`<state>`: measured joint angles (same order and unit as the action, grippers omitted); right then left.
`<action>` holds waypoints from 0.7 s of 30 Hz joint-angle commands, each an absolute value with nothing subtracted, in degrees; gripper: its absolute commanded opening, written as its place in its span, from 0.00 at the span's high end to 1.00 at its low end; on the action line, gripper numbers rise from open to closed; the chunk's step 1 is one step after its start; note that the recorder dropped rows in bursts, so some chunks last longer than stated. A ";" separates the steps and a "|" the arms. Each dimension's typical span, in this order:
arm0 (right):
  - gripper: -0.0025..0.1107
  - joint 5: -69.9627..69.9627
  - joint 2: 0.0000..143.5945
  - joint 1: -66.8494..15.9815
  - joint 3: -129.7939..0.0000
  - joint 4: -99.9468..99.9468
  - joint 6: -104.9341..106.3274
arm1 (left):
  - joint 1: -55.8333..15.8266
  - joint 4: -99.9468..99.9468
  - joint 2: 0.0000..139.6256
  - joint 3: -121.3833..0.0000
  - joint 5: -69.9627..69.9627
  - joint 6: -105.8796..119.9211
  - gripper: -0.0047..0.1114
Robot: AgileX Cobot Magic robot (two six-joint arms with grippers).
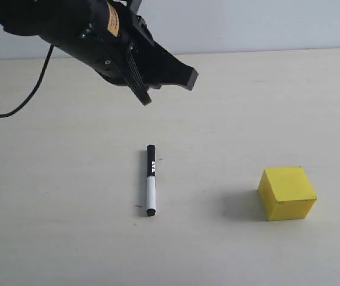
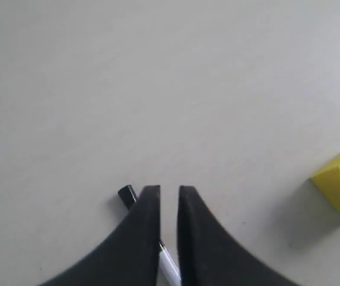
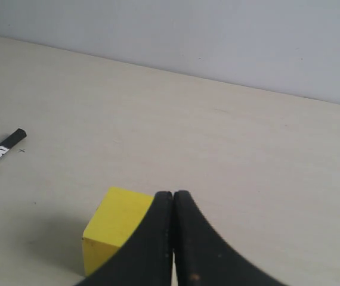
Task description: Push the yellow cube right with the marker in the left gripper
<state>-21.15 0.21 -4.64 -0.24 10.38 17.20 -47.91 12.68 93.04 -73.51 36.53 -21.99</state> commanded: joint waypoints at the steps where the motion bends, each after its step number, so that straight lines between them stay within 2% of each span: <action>1: 0.98 -20.49 0.00 -4.69 0.00 10.58 17.29 | -47.92 13.23 89.86 -70.25 28.78 -20.53 0.96; 10: 0.98 -20.49 0.00 -4.69 0.00 10.58 17.29 | -46.50 15.93 86.44 -58.67 -2.43 -21.54 0.96; 15: 0.98 -20.49 0.00 -4.69 0.00 10.58 17.29 | -41.31 14.66 86.46 -53.86 -13.95 -21.82 0.96; 21: 0.98 -20.49 0.00 -4.69 0.00 10.58 17.29 | -33.75 14.26 86.46 -49.61 -20.56 -22.28 0.96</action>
